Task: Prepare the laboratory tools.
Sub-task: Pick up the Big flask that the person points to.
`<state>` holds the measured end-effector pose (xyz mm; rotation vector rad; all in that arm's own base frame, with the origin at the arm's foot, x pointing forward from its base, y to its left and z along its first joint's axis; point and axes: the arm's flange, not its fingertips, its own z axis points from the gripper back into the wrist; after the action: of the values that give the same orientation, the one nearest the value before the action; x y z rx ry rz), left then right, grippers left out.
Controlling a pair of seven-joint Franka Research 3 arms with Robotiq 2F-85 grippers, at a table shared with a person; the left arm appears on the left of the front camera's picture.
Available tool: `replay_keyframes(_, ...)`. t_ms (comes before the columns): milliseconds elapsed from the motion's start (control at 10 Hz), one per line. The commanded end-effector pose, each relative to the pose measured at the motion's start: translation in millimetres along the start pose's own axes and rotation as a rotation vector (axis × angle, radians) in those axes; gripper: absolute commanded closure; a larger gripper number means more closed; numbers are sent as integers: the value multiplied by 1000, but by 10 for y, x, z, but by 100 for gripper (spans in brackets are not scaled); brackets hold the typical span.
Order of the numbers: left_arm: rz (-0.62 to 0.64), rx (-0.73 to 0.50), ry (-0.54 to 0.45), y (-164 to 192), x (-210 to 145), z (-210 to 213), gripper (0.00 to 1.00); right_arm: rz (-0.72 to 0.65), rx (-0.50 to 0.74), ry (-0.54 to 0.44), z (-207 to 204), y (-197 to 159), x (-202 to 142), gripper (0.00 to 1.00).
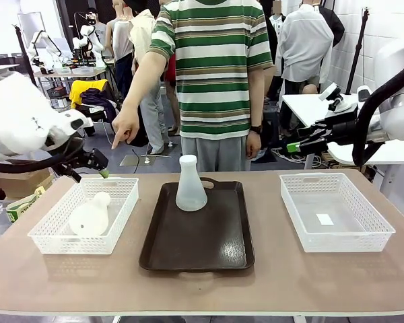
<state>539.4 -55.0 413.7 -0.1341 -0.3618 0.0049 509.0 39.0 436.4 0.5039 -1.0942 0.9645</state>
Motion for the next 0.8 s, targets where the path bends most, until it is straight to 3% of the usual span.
replay_keyframes(0,49,105,95,-197,213,1,0,-10,3,12,11,4,11,0)
replay_keyframes(200,42,142,118,-200,300,-213,0,-10,3,12,11,4,11,0)
replay_keyframes(700,23,75,218,-1,295,-499,0,-10,3,12,11,4,11,0)
